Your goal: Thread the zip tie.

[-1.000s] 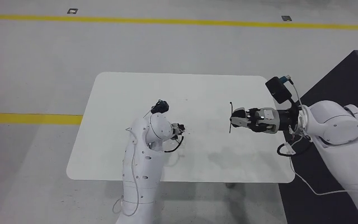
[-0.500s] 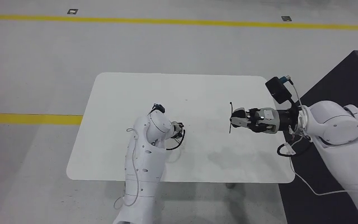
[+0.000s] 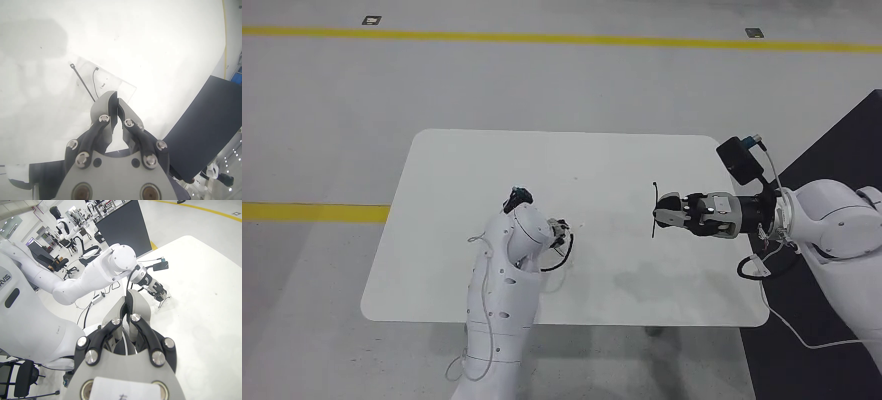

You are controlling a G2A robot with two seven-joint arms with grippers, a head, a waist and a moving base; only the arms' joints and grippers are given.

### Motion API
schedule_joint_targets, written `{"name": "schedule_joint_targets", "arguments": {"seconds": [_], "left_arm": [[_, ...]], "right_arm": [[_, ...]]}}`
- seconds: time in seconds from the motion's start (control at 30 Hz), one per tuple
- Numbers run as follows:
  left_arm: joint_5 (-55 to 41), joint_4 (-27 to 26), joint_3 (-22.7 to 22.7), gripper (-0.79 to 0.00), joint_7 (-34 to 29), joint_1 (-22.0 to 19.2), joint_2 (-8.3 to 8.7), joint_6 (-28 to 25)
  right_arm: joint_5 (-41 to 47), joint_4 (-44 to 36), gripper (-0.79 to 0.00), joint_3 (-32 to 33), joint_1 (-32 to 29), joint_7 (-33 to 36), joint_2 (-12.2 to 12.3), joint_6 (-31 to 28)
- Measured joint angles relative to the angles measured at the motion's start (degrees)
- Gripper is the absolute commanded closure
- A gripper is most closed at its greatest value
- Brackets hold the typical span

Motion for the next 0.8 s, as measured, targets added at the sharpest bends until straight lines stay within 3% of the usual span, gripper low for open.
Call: {"name": "schedule_joint_targets", "arguments": {"seconds": [0.17, 0.53, 0.8], "left_arm": [[0.3, 0.3, 0.0, 0.000, 1.3, 0.7, 0.19, 1.3], [1.0, 8.2, -1.4, 0.000, 5.2, -3.3, -0.84, 5.2], [1.9, 7.0, -1.3, 0.000, 3.4, -2.9, -0.94, 3.3]], "right_arm": [[0.0, 0.0, 0.000, 0.0, 0.0, 0.0, 0.0, 0.0], [0.0, 0.0, 0.000, 0.0, 0.0, 0.0, 0.0, 0.0], [0.0, 0.0, 0.000, 0.0, 0.0, 0.0, 0.0, 0.0]]}}
